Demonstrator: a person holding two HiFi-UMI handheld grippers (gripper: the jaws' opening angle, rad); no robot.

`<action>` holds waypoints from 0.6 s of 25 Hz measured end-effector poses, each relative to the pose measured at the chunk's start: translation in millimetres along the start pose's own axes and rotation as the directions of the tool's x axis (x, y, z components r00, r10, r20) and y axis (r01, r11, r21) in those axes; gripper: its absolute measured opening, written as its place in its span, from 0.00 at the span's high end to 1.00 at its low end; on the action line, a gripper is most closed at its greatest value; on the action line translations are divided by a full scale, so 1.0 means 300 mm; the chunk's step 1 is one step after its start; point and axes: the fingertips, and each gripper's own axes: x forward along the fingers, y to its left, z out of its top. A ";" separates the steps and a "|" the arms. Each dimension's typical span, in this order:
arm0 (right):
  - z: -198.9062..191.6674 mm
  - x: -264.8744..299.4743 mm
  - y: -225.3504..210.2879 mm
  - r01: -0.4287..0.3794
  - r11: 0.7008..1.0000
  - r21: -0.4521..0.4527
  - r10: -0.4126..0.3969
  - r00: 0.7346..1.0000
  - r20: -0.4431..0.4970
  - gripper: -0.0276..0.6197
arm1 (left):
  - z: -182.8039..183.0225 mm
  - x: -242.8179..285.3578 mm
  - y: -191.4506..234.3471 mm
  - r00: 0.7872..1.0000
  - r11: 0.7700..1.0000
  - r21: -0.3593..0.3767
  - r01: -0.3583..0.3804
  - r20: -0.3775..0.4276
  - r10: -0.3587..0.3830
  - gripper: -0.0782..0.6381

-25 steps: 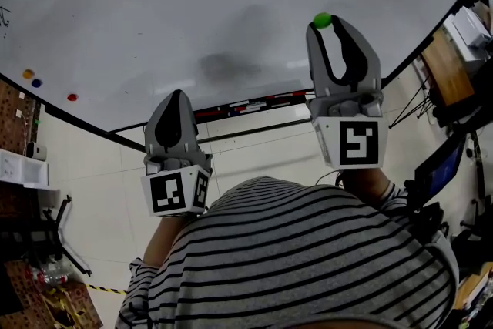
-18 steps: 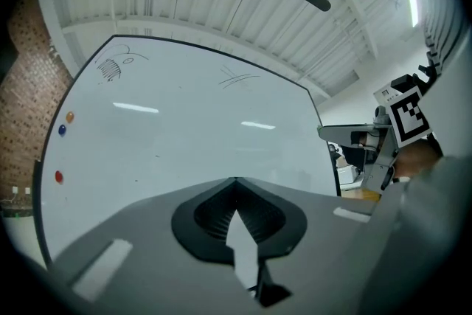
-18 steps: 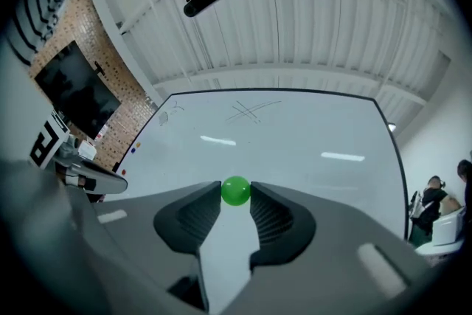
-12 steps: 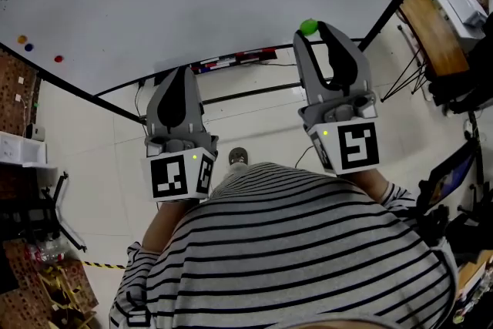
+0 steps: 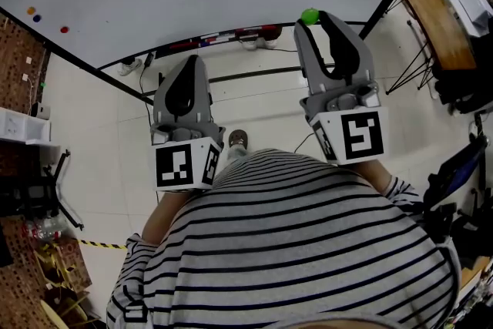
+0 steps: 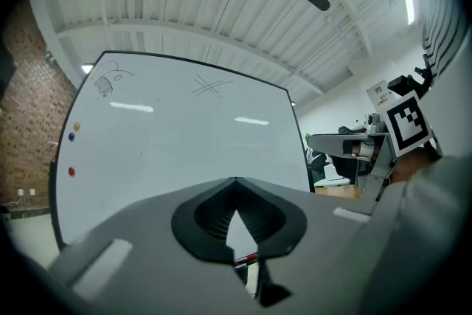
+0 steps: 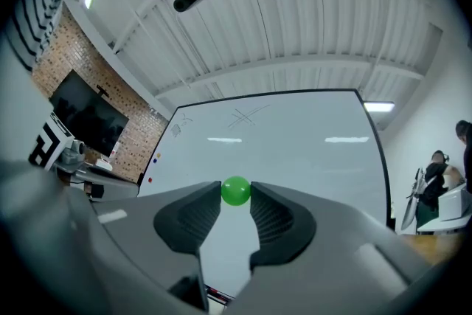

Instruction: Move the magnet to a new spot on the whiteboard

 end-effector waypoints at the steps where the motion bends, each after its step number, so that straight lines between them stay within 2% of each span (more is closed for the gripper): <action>1: -0.004 -0.002 0.000 -0.002 1.000 -0.005 0.002 1.000 0.000 0.77 | -0.003 -0.001 0.002 1.000 1.000 0.002 -0.006 -0.001 0.006 0.87; 10: -0.036 -0.025 -0.022 -0.003 0.999 -0.043 0.002 1.000 -0.027 0.77 | -0.038 -0.002 -0.002 0.999 1.000 -0.008 -0.024 -0.034 0.024 0.87; 15: -0.040 0.083 -0.042 -0.015 1.000 -0.009 0.015 1.000 -0.006 0.77 | -0.062 0.081 0.045 0.998 0.999 -0.016 -0.039 -0.058 0.038 0.87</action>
